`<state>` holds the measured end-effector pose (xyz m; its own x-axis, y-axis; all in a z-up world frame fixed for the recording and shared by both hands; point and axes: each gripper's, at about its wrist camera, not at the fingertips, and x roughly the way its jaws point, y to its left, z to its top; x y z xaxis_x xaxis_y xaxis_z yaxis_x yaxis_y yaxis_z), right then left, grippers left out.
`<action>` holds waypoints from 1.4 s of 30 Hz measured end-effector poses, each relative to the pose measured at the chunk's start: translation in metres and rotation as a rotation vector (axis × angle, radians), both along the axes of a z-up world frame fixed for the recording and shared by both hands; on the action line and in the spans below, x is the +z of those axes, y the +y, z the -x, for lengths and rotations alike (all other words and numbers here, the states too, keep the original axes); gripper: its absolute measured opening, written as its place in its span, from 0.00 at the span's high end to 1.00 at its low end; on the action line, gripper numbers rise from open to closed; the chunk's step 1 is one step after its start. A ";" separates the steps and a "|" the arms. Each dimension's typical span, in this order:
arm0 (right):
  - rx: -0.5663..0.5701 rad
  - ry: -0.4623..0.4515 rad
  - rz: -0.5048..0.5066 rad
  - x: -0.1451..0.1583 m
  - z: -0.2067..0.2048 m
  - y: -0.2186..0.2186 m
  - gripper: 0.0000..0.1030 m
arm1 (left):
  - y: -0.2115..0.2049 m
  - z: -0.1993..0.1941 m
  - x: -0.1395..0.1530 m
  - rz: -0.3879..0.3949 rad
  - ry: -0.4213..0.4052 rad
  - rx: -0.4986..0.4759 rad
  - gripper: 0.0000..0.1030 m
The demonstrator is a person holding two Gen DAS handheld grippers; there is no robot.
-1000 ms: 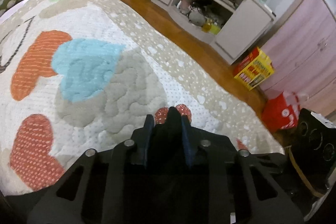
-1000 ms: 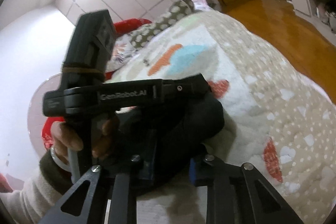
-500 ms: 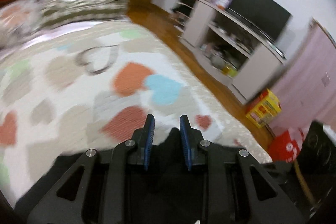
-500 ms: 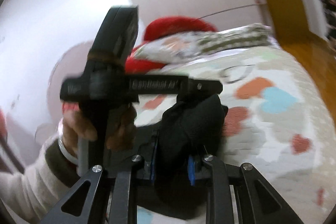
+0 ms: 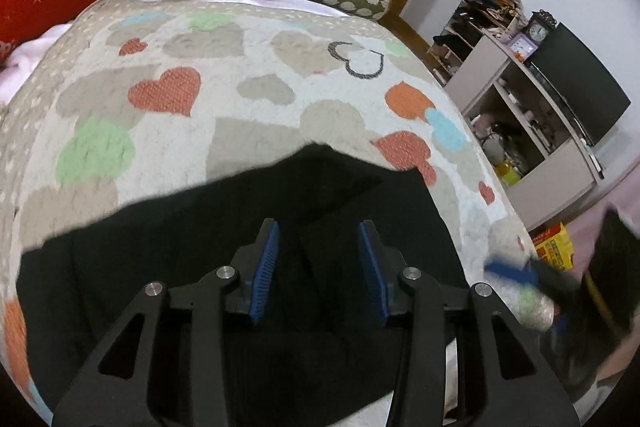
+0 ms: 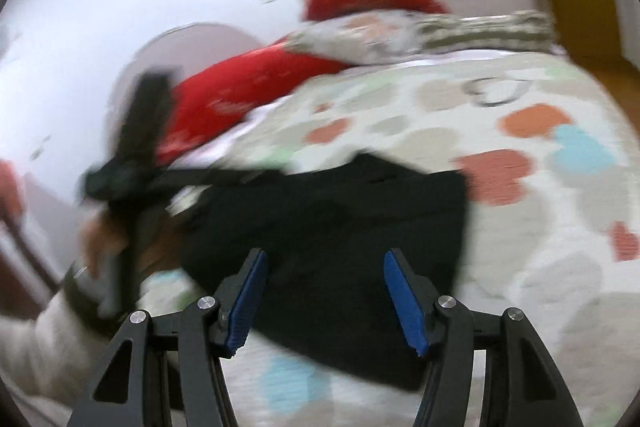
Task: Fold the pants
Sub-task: 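Fold the held edge over the garment with the left gripper and release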
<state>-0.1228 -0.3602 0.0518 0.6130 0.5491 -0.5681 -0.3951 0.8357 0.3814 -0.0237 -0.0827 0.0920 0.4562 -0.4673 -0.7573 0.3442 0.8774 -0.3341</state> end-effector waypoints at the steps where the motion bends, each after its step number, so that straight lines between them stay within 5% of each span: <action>1: -0.031 0.010 0.005 -0.003 -0.008 -0.006 0.43 | -0.004 0.006 -0.002 -0.008 -0.007 -0.002 0.61; 9: -0.080 0.015 0.233 -0.027 -0.055 0.019 0.43 | -0.029 0.031 -0.036 -0.166 0.003 0.027 0.61; 13: -0.107 0.049 0.357 -0.045 -0.059 0.021 0.43 | -0.024 0.031 -0.044 -0.155 0.000 0.054 0.55; 22: -0.080 0.060 0.290 -0.028 -0.023 0.012 0.43 | -0.021 0.032 -0.044 -0.135 -0.001 0.090 0.51; 30: -0.036 0.094 0.340 -0.049 -0.007 0.028 0.42 | -0.022 0.036 -0.046 -0.129 -0.020 0.102 0.51; 42: -0.140 0.108 0.270 -0.028 -0.050 0.002 0.41 | -0.020 0.035 -0.045 -0.112 -0.012 0.107 0.51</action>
